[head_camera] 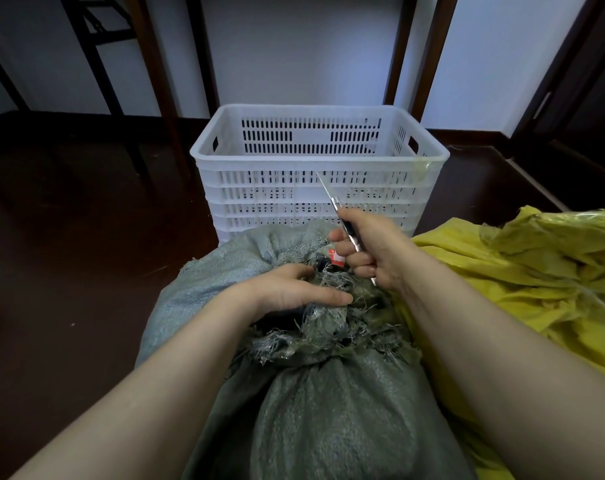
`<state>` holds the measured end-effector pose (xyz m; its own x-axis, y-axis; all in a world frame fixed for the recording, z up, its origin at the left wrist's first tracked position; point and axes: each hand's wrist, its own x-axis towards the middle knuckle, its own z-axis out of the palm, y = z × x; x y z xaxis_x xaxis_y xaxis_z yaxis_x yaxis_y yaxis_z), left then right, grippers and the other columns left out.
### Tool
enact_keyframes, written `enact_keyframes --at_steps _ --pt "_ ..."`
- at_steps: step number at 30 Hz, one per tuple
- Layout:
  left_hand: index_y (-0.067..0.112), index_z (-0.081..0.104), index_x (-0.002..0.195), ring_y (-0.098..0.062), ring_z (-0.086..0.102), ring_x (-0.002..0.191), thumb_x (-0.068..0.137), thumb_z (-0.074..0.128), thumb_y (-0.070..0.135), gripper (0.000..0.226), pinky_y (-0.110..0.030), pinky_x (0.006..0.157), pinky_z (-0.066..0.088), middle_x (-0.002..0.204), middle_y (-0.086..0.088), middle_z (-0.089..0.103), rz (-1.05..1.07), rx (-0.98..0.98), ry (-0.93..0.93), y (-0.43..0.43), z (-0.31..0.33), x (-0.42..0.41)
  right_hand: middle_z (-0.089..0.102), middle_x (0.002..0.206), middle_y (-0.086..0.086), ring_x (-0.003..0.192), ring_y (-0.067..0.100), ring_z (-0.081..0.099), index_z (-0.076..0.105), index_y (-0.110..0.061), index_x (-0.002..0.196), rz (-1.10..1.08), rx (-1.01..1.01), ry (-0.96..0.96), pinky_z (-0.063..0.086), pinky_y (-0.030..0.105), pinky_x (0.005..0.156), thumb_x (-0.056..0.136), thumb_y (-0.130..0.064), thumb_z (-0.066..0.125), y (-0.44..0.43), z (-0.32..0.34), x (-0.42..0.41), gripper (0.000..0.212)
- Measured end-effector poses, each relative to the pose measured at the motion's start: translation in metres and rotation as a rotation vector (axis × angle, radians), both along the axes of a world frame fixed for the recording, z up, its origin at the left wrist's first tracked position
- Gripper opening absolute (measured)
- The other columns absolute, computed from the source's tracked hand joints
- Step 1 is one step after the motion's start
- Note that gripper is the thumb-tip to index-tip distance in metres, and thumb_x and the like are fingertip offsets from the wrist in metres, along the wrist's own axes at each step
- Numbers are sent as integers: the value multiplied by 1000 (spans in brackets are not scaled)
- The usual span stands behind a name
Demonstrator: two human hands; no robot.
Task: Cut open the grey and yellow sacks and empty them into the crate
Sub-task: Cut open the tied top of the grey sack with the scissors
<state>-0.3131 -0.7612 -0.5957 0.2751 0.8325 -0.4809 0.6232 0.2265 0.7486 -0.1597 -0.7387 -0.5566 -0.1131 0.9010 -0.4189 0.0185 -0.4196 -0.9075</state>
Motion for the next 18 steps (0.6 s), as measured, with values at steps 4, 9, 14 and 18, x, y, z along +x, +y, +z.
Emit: enact_keyframes --at_steps 4,9,14,18 --pt "24 31 147 -14 39 120 55 77 64 109 -23 91 26 148 -1 37 17 9 -10 1 -2 -1 50 47 0 28 4 25 60 -3 84 -10 19 57 15 13 27 95 -23 44 1 0 0 28" --pt "24 33 145 -6 39 106 57 77 63 106 -19 82 29 135 4 44 26 28 -27 3 -2 0 52 57 4 35 6 30 59 4 91 -24 18 188 16 13 28 85 0 43 -1 1 2 17" --pt "22 33 145 -1 44 97 60 76 61 103 -14 80 32 127 10 50 32 28 -32 3 -2 0 51 65 6 41 8 40 61 2 93 -33 42 255 30 17 33 93 -2 41 0 1 3 20" --pt "21 31 147 -11 39 112 60 76 61 105 -24 90 28 147 -3 39 19 32 -40 4 -2 -1 58 60 3 54 14 54 62 -22 108 55 41 190 55 35 62 101 -27 40 -1 0 3 24"
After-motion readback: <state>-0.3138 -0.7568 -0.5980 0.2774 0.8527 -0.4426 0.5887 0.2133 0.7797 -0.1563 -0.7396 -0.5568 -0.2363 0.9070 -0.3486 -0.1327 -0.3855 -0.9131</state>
